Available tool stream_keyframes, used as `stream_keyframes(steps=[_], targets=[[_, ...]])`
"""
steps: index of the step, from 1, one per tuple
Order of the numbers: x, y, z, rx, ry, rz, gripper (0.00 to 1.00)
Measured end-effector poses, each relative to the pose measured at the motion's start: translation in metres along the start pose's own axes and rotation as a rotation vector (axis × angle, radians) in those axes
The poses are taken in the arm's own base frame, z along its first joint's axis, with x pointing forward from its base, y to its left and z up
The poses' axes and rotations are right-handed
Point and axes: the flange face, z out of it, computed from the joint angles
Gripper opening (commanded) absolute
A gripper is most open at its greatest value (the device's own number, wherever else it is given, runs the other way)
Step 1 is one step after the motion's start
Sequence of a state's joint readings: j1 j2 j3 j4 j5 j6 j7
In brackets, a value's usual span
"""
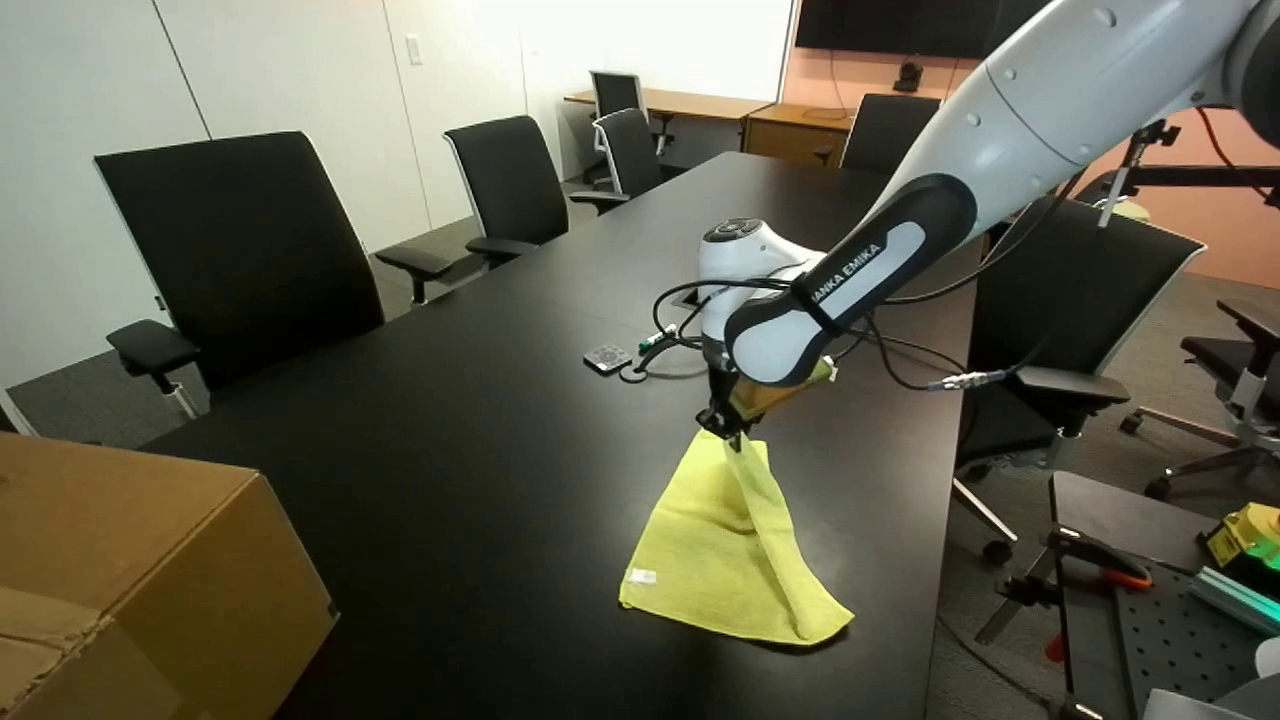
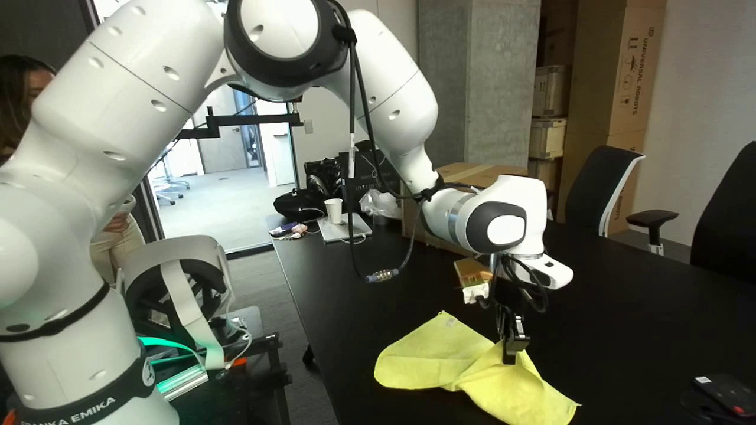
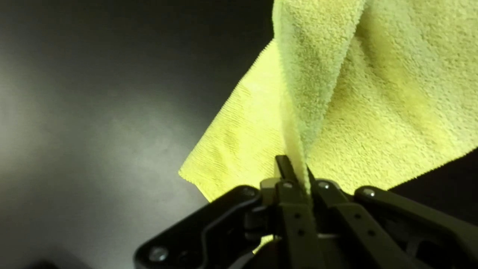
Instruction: Fold the towel on the table
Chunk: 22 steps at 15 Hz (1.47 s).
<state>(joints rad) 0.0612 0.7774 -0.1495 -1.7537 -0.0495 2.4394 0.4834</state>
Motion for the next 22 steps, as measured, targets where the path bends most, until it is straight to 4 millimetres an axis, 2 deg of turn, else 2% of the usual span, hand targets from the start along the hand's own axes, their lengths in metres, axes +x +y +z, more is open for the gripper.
stream_keyframes(steps=[2, 3, 4, 5, 8, 13, 14, 16, 22], targets=[[0.009, -0.011, -0.003, 0.044, 0.003, 0.065, 0.03], [0.013, -0.016, -0.007, 0.068, 0.005, 0.094, 0.19], [0.017, -0.021, -0.012, 0.091, 0.009, 0.122, 0.29], [0.02, -0.025, -0.018, 0.108, 0.016, 0.146, 0.34], [0.024, -0.034, -0.03, 0.128, 0.034, 0.186, 0.58], [0.016, -0.042, -0.03, 0.121, 0.042, 0.209, 0.96], [0.009, -0.043, -0.028, 0.11, 0.036, 0.204, 0.99], [-0.015, -0.045, -0.021, 0.081, 0.008, 0.178, 1.0], [-0.135, -0.063, 0.004, -0.003, -0.134, 0.026, 1.0]])
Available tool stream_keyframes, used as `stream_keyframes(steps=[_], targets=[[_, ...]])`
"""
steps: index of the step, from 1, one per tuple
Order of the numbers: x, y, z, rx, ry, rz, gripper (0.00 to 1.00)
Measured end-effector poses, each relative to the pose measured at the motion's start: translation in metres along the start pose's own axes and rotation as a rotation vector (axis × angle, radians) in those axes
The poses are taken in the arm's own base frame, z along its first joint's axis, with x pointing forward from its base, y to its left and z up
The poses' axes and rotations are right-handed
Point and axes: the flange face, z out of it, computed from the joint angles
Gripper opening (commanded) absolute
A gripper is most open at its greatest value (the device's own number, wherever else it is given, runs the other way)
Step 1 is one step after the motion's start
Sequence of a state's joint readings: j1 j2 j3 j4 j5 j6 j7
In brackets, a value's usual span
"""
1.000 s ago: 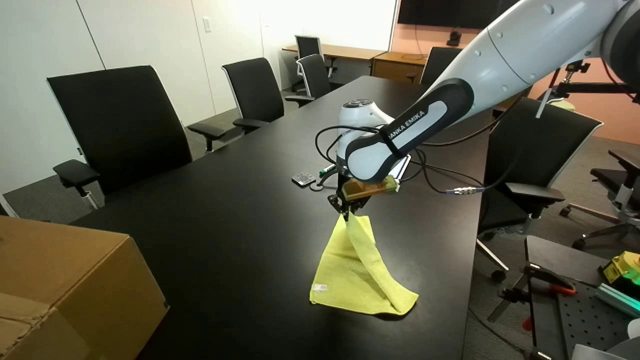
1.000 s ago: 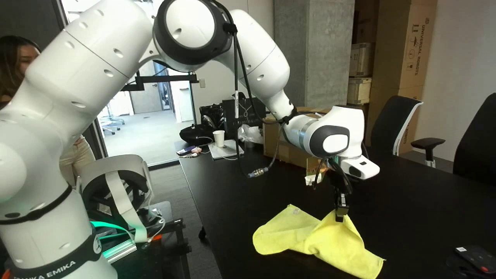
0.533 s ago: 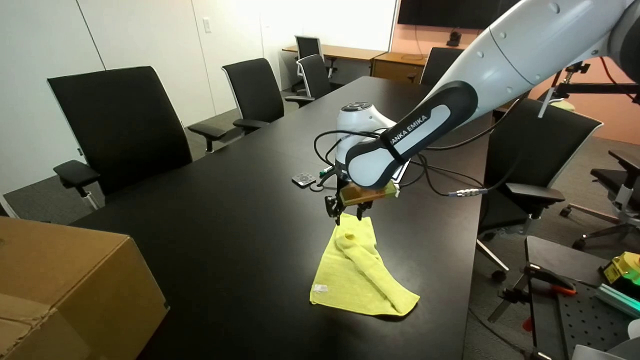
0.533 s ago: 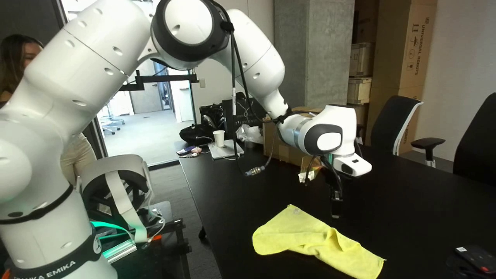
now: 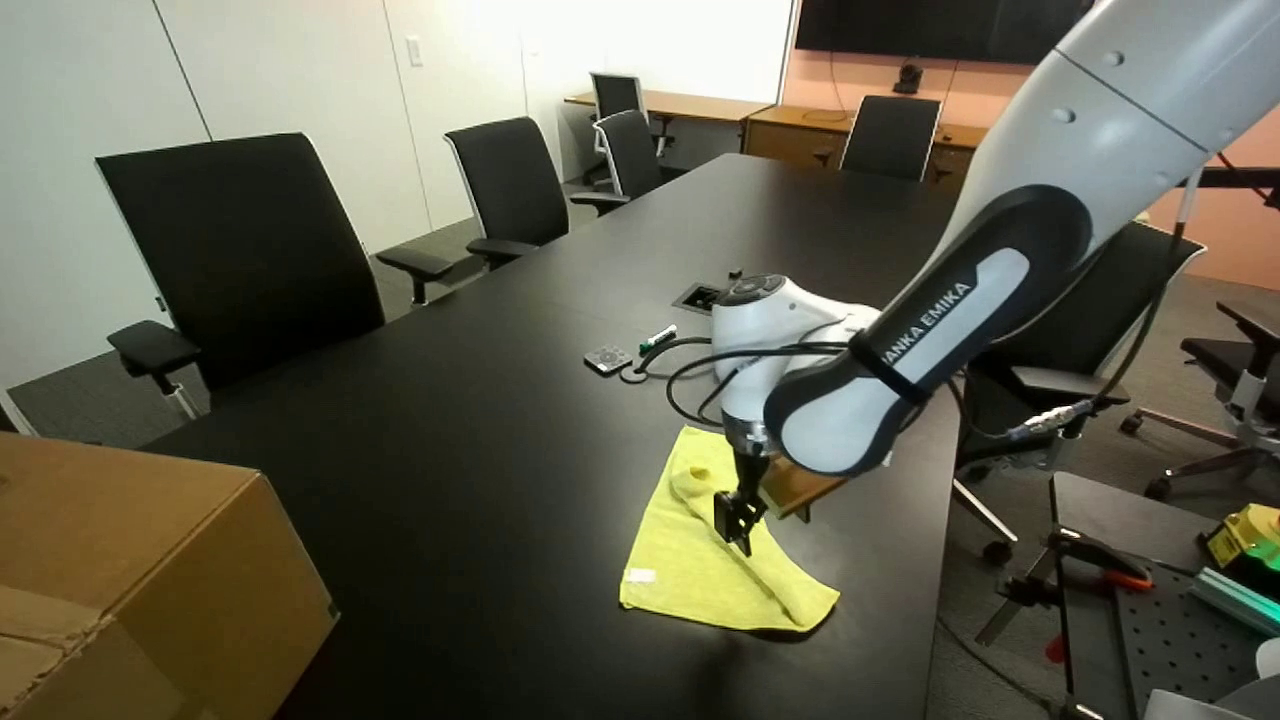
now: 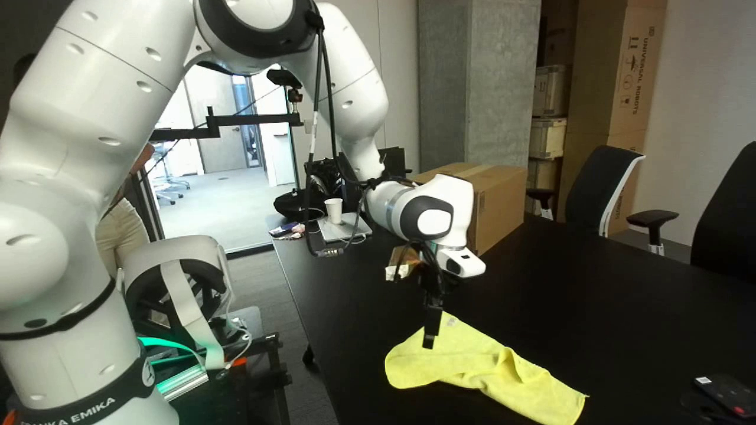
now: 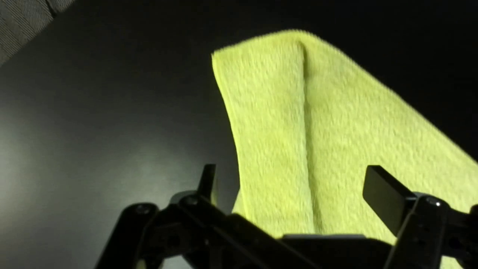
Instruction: Fold the towel on the table
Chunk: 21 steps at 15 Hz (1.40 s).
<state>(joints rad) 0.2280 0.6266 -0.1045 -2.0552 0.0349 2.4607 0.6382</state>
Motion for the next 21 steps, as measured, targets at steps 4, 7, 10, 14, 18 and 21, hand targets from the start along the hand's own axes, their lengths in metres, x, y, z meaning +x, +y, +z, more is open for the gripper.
stream_keyframes(steps=[4, 7, 10, 14, 18, 21], targets=[[-0.063, -0.015, 0.025, -0.044, -0.028, -0.114, 1.0], [-0.092, -0.027, 0.038, -0.035, -0.008, -0.238, 1.0], [-0.107, -0.033, 0.044, -0.022, 0.011, -0.388, 1.0], [-0.109, -0.032, 0.051, -0.041, 0.018, -0.527, 1.0], [-0.102, -0.023, 0.062, -0.057, 0.023, -0.585, 1.0], [-0.097, -0.02, 0.069, -0.048, 0.03, -0.622, 1.0]])
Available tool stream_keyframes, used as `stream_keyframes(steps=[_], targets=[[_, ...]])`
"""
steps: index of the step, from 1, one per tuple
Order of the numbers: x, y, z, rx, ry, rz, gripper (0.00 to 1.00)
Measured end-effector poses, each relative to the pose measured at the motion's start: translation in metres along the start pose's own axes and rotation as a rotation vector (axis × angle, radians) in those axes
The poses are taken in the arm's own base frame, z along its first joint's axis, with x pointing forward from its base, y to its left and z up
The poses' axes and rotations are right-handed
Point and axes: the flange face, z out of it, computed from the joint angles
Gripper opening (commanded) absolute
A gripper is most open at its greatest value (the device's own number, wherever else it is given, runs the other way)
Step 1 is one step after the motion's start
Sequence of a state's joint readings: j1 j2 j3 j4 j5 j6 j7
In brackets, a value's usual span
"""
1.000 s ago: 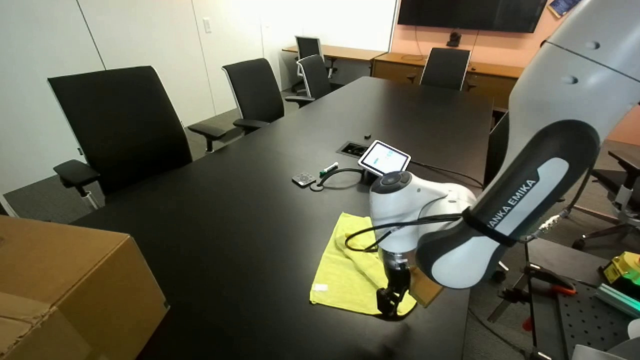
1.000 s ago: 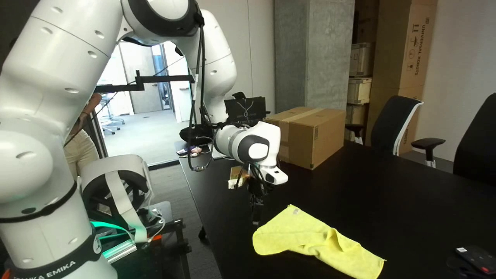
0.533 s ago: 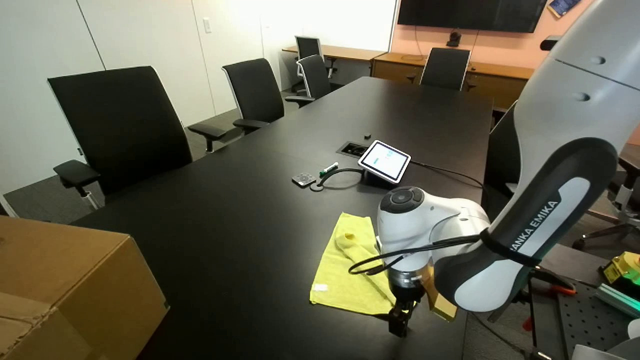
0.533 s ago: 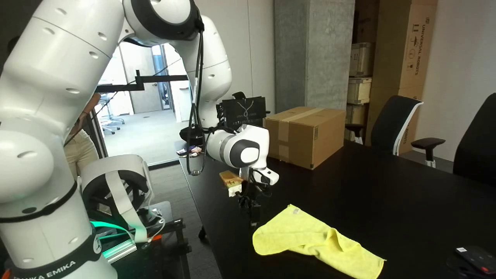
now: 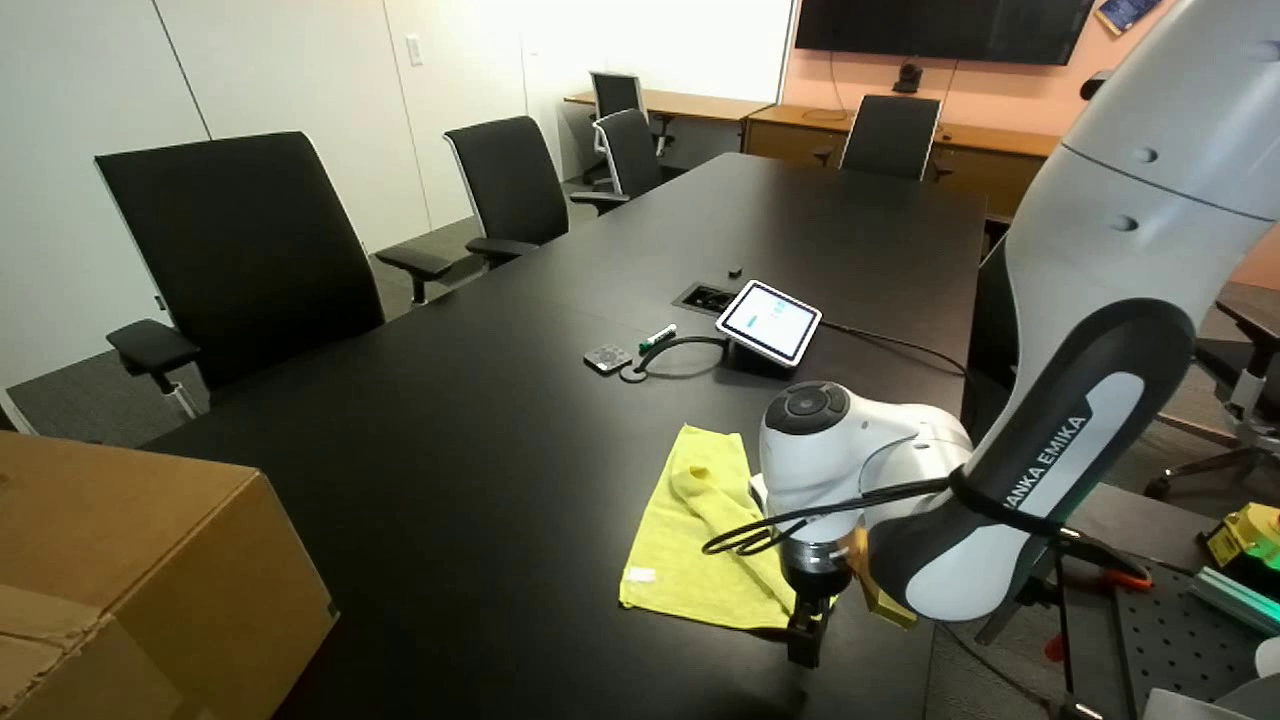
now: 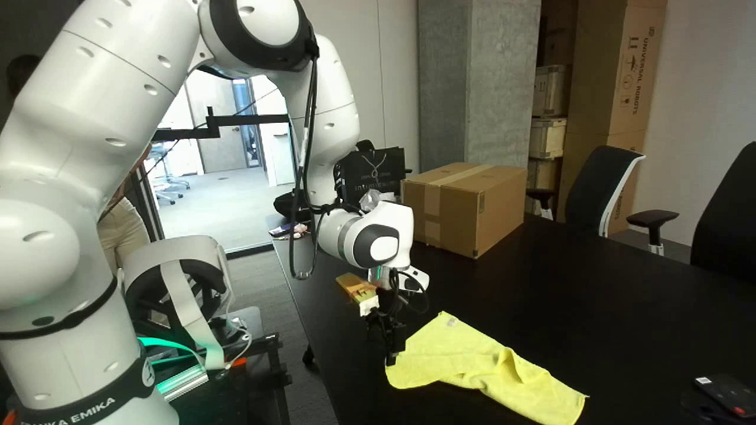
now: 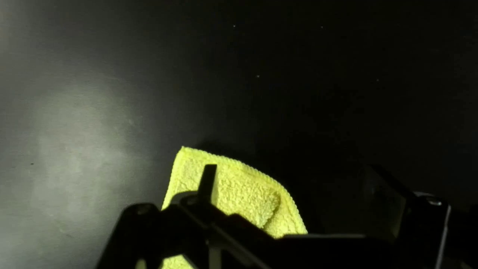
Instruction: Fold the towel on the table
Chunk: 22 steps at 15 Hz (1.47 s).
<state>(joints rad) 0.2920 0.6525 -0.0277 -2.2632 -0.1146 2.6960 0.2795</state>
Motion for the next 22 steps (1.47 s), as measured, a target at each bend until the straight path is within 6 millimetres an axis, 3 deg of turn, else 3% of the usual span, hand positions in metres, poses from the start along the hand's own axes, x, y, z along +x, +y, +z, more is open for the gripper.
stream_keyframes(steps=[8, 18, 19, 22], targets=[[0.008, 0.014, 0.019, 0.0, -0.011, -0.036, 1.0], [0.026, 0.03, 0.029, -0.001, 0.018, -0.014, 1.0], [0.026, 0.031, 0.029, -0.001, 0.018, -0.015, 0.79], [0.027, 0.032, 0.029, 0.0, 0.02, -0.013, 0.59]])
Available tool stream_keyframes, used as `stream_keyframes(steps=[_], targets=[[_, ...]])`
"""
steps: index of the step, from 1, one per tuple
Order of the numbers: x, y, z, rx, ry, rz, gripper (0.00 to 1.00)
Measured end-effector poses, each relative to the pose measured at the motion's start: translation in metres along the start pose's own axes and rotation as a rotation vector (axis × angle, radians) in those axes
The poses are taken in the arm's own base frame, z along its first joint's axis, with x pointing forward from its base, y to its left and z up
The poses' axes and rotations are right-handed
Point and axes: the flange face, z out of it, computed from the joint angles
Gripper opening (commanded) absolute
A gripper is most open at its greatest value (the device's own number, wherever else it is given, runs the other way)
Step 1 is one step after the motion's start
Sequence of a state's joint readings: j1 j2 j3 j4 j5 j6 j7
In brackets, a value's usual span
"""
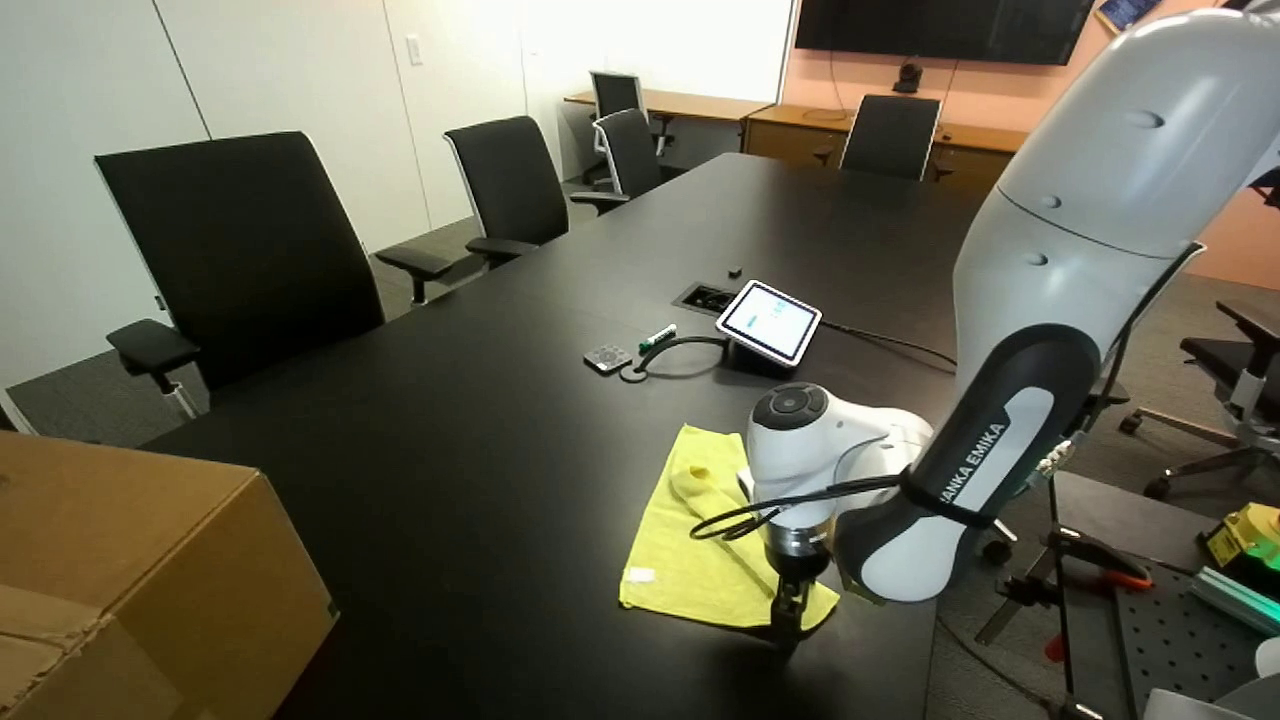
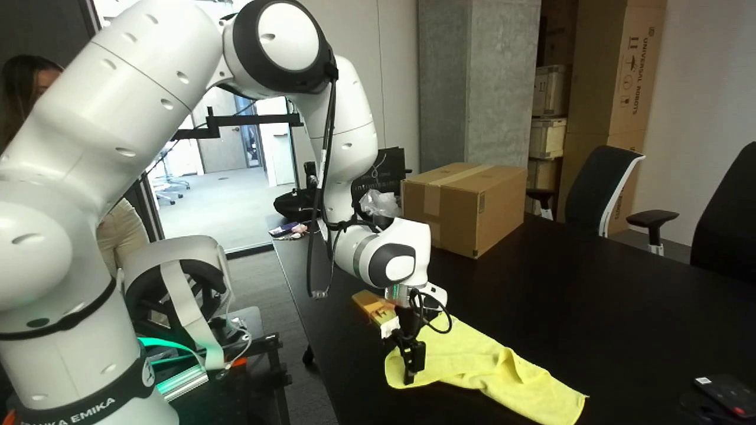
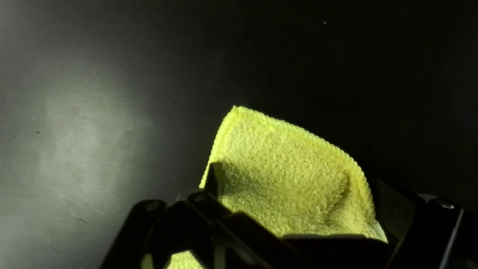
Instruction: Fold the towel on the table
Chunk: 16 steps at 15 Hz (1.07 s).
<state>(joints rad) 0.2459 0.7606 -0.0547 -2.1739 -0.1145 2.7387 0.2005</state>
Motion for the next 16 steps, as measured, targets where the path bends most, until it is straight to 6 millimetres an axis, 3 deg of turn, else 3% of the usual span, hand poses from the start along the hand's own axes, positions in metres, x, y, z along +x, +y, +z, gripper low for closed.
stream_keyframes(steps=[7, 10, 12, 16], targets=[[0.007, 0.008, -0.008, -0.009, 0.02, 0.011, 0.05], [0.013, 0.007, -0.019, -0.028, 0.04, 0.005, 0.01], [0.018, 0.005, -0.031, -0.06, 0.06, -0.008, 0.05], [0.031, -0.006, -0.064, -0.185, 0.073, -0.045, 0.03]])
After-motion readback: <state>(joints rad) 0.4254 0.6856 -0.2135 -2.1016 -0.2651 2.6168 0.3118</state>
